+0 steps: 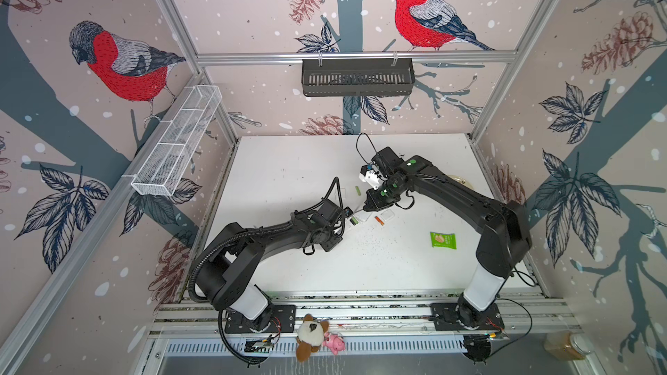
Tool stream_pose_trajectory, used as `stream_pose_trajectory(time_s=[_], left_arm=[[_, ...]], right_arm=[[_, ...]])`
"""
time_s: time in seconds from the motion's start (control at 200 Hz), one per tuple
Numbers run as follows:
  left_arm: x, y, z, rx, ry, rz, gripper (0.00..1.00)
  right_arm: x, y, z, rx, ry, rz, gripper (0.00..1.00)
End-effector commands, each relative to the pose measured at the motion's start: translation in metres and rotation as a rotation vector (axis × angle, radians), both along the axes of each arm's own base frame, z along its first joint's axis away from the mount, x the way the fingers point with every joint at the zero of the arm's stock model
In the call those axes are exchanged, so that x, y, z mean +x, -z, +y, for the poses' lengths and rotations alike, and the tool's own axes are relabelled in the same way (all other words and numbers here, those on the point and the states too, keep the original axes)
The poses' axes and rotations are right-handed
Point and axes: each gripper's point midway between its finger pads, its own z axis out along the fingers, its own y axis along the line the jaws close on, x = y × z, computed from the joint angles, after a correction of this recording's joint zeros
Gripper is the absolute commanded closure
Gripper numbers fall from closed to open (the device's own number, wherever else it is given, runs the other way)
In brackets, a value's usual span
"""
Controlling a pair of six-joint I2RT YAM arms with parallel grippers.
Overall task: Unload the batteries from the remote control
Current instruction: 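Insert the screwdriver tip beside the black battery with the right gripper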
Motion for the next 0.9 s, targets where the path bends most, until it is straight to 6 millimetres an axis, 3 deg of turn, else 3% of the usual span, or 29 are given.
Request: stream_pose_trajectory(time_s=[0.0, 0.896], left_arm=[[-0.015, 0.015, 0.021, 0.13, 0.019, 0.046, 0.7], [-0.013, 0.013, 0.021, 0.206, 0.047, -0.026, 0.79]], right_arm=[[-0.01, 0.004, -0.009, -0.057, 0.007, 0.057, 0.99], [-0.016, 0.018, -0.007, -0.175, -0.006, 0.09, 1.0]])
